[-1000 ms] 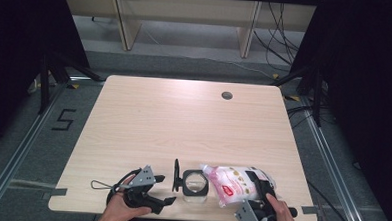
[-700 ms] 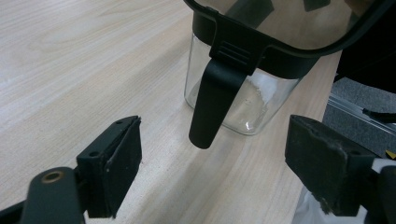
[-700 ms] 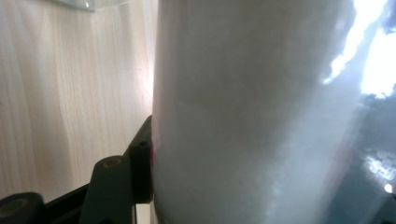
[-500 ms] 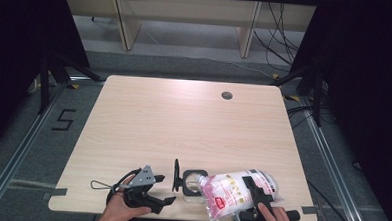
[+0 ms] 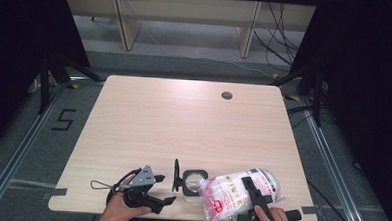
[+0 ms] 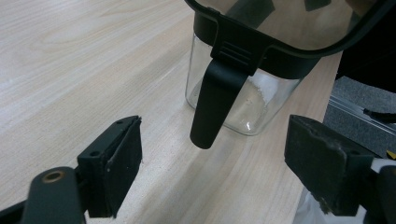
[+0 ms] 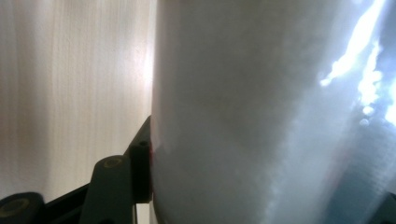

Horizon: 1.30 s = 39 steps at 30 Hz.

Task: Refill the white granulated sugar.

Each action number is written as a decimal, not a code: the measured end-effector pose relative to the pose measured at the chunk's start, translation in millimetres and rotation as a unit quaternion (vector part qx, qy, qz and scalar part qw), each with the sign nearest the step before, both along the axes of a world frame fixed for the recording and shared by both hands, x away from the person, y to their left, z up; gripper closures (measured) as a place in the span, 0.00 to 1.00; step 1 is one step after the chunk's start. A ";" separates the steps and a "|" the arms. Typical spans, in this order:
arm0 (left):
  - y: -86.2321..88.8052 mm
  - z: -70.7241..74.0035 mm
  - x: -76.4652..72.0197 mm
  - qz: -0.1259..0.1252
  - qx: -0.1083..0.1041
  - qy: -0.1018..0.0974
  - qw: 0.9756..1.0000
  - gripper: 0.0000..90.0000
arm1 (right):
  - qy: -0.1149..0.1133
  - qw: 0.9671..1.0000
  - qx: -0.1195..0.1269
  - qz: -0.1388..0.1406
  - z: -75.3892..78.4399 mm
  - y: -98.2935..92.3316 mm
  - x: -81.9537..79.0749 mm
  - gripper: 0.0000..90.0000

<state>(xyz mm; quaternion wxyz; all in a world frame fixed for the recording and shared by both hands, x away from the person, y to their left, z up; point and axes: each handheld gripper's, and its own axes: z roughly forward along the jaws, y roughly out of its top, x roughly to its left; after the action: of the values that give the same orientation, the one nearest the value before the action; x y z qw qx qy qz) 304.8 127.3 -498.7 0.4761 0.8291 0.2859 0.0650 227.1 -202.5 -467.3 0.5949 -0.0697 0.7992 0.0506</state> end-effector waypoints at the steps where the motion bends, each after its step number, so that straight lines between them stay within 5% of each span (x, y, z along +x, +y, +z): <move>1: -0.5 -0.1 -0.5 0.003 -0.003 0.000 1.000 0.21 | -0.015 0.999 -0.026 0.020 3.0 1.2 2.4 0.49; 2: -0.5 -0.1 -0.3 0.003 -0.004 0.000 1.000 0.21 | -0.009 1.000 -0.015 0.004 0.4 1.0 0.7 0.49; 5: -0.1 -0.2 0.0 0.000 -0.001 0.001 1.000 0.21 | -0.025 0.997 -0.075 0.022 6.4 4.4 1.4 0.49; 6: -0.1 0.1 -0.3 0.002 0.001 0.000 1.000 0.21 | -0.021 0.999 -0.034 0.003 -1.0 2.0 -0.4 0.49; 7: -0.1 -0.1 0.2 -0.001 -0.002 0.001 1.000 0.21 | -0.031 0.997 -0.062 0.024 1.8 3.5 2.1 0.49; 8: -0.2 -0.1 0.0 -0.001 -0.002 0.001 1.000 0.21 | -0.021 0.999 -0.046 0.006 -0.9 2.8 0.2 0.49; 10: -0.2 -0.3 0.0 0.000 -0.001 0.001 1.000 0.21 | -0.031 0.997 -0.061 0.023 0.2 3.7 1.8 0.49; 11: -0.8 -0.5 -0.5 0.002 -0.005 0.003 1.000 0.21 | -0.024 0.998 -0.048 0.012 -2.3 3.0 0.7 0.49; 15: -0.6 -0.3 -0.4 0.002 0.000 0.003 1.000 0.21 | -0.032 0.997 -0.072 0.015 0.5 4.4 0.7 0.49; 24: 0.0 -0.2 0.5 -0.001 0.009 0.000 1.000 0.21 | -0.046 0.996 -0.073 0.026 -1.5 4.9 1.6 0.49; 26: -1.9 -0.6 -1.0 0.001 -0.008 0.005 1.000 0.21 | -0.041 0.996 -0.080 0.023 0.0 5.6 0.7 0.49; 30: -0.4 -0.4 1.1 -0.011 0.005 -0.006 1.000 0.21 | -0.045 0.995 -0.082 0.024 -0.5 5.9 0.0 0.49; 35: -1.7 -0.8 -0.5 -0.002 -0.002 0.005 1.000 0.21 | -0.053 0.994 -0.089 0.025 0.1 6.5 -0.8 0.49; 36: -1.8 -0.9 -0.7 -0.002 -0.003 0.004 1.000 0.21 | -0.049 0.996 -0.071 0.016 -2.7 5.3 -2.0 0.49; 38: -1.5 -0.9 -0.3 -0.002 0.001 0.003 1.000 0.21 | -0.060 0.993 -0.098 0.032 1.3 7.3 -0.6 0.49; 39: -1.6 -0.9 -0.3 -0.002 0.001 0.003 1.000 0.21 | -0.062 0.993 -0.091 0.031 -0.6 6.9 -0.6 0.49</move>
<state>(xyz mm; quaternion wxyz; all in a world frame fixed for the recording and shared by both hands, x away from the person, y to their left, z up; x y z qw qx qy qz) 304.5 125.8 -499.6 0.4746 0.8302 0.2857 0.0619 226.5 -195.6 -467.9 0.6330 -0.1513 0.7592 -0.0084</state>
